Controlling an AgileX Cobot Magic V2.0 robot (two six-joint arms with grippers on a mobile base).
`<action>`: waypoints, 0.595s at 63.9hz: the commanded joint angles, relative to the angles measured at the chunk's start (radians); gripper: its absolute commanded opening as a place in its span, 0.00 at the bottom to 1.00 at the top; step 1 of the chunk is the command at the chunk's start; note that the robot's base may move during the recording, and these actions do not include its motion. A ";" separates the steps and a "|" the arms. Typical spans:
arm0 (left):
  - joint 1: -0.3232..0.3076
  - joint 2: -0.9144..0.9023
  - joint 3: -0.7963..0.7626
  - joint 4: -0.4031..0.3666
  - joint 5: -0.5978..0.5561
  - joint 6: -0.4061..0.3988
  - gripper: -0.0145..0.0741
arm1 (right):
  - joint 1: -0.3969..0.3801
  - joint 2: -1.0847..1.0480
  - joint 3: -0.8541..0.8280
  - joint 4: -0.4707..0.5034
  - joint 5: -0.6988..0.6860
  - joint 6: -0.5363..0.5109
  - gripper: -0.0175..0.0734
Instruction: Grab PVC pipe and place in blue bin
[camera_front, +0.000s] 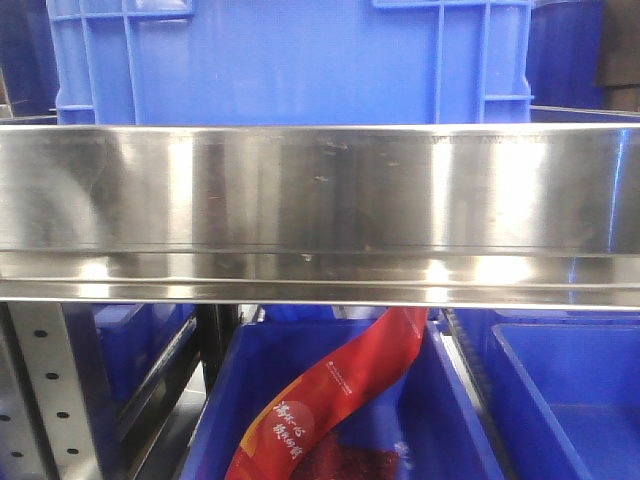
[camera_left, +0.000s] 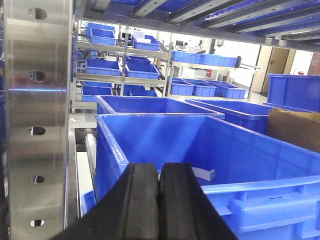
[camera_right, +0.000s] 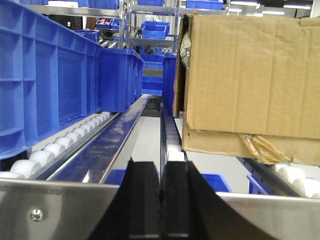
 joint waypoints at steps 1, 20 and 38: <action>0.003 -0.007 0.000 -0.006 -0.024 -0.004 0.04 | -0.003 -0.003 0.003 -0.008 0.002 0.007 0.01; 0.003 -0.007 0.000 -0.006 -0.024 -0.004 0.04 | -0.003 -0.003 0.003 -0.008 0.000 0.007 0.01; 0.003 -0.007 0.000 -0.006 -0.024 -0.004 0.04 | -0.003 -0.003 0.003 -0.008 0.000 0.007 0.01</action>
